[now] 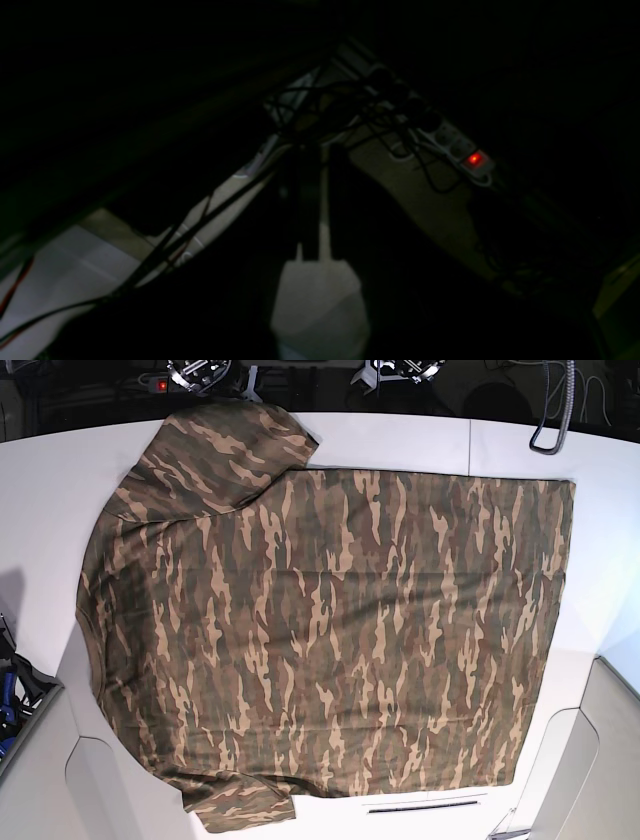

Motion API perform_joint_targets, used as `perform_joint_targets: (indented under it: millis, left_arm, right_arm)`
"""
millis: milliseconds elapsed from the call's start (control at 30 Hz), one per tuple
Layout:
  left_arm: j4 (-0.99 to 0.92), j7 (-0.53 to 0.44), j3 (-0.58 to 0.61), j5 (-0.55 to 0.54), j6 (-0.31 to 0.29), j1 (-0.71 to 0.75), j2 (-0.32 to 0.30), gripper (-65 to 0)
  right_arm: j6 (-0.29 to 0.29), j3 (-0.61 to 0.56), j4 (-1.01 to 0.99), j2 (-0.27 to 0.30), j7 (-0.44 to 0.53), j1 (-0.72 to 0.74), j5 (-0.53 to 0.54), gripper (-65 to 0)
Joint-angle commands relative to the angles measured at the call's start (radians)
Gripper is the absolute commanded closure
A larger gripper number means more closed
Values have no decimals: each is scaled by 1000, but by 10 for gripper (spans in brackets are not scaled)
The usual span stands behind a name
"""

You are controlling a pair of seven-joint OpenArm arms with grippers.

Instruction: Fold the T-shirt properly

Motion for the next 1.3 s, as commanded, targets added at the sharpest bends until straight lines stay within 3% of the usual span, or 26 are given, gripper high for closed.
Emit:
perform_joint_targets:
  millis: [0,500,700,800,900,1000,1100,1267]
  left_arm:
    - [6,1,-1,2,-7,3,2,-136]
    - [6,9,-1,2,-7,57,-1,-136]
    - [7,77,-1,2,-7,93,-1,-136]
    - [23,122,-1,2,-14,109,-4,-136]
    - [78,188,-1,1,-75,131,-26,-136]
    - [165,238,-1,-9,-111,165,-62,-136]
    - [262,240,-3,-41,-111,220,-113,-136]
    - [442,241,-3,-45,-111,320,-199,-136]
  right_arm:
    - [11,2,8,4,11,-1,-2,-43]
    - [12,2,8,9,11,-25,-2,-43]
    - [57,2,8,38,11,-45,-2,-43]
    - [102,2,8,63,11,-60,-2,-43]
    - [151,2,11,90,11,-82,6,-43]
    - [202,2,41,127,10,-115,71,-43]
    - [251,2,115,177,10,-169,155,-43]
    - [259,2,303,281,10,-279,275,-43]
